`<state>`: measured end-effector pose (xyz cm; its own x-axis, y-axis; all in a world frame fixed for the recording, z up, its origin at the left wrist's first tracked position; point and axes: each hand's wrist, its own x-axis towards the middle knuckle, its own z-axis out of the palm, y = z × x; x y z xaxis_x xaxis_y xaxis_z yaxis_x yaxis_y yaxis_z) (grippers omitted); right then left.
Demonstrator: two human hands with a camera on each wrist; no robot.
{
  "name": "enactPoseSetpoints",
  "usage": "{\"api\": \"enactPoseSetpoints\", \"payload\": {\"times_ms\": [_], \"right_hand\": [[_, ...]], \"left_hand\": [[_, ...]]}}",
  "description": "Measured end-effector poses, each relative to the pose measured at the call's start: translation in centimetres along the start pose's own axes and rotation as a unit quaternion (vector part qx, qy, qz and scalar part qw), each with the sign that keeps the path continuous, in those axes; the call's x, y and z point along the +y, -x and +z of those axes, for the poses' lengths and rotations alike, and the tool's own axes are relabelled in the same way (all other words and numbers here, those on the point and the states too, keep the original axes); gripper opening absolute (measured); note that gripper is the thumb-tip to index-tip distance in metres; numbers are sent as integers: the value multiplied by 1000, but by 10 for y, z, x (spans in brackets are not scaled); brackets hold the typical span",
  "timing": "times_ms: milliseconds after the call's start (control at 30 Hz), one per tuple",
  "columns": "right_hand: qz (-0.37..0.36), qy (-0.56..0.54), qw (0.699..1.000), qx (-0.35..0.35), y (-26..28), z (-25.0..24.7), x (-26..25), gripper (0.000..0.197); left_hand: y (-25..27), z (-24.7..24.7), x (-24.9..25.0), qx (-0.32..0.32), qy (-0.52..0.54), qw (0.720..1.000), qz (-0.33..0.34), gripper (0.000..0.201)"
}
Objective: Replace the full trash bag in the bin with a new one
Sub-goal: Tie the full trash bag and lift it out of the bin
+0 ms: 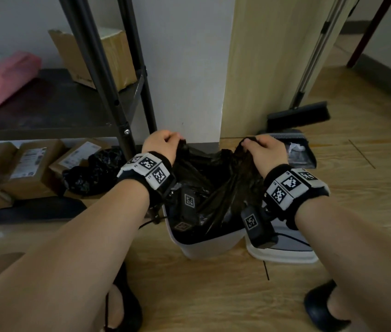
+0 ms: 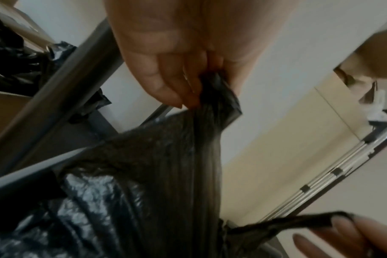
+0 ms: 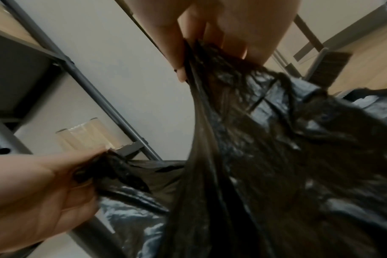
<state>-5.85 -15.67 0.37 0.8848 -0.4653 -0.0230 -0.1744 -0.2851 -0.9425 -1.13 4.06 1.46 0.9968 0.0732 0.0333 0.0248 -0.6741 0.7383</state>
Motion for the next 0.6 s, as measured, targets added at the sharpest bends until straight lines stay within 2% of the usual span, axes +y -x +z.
{"api": "enactPoseSetpoints", "payload": {"times_ms": [100,200,267,300,333,400,433,467,567,600], "right_hand": [[19,-57,998,-12,10,1,-9,22],[45,-171,984,-29,24,1,-20,21],[63,-250,965,-40,34,0,-24,24],[66,-256,964,-41,37,-1,-24,24],[64,-243,967,-41,41,-1,-24,23],[55,-214,974,-44,46,-2,-20,26],[55,-205,976,-51,49,-2,-18,26],[54,-194,978,-59,51,-2,-15,25],[55,-169,981,-83,57,-5,-10,19],[53,-163,981,-87,57,-6,-9,19]], "left_hand": [[-2,-8,-2,29,51,998,-5,29],[4,-14,-6,-18,70,997,-13,33],[9,-17,-11,-53,74,995,-44,36],[14,-19,-12,-63,74,993,-68,45],[21,-19,-13,-68,70,991,-93,62],[33,-18,-18,-71,-2,988,-136,102],[39,-16,-21,-69,-47,985,-149,110],[41,-13,-26,-68,-62,983,-158,105],[44,-7,-37,-71,31,981,-175,54],[42,-5,-40,-66,46,983,-167,43]]}}
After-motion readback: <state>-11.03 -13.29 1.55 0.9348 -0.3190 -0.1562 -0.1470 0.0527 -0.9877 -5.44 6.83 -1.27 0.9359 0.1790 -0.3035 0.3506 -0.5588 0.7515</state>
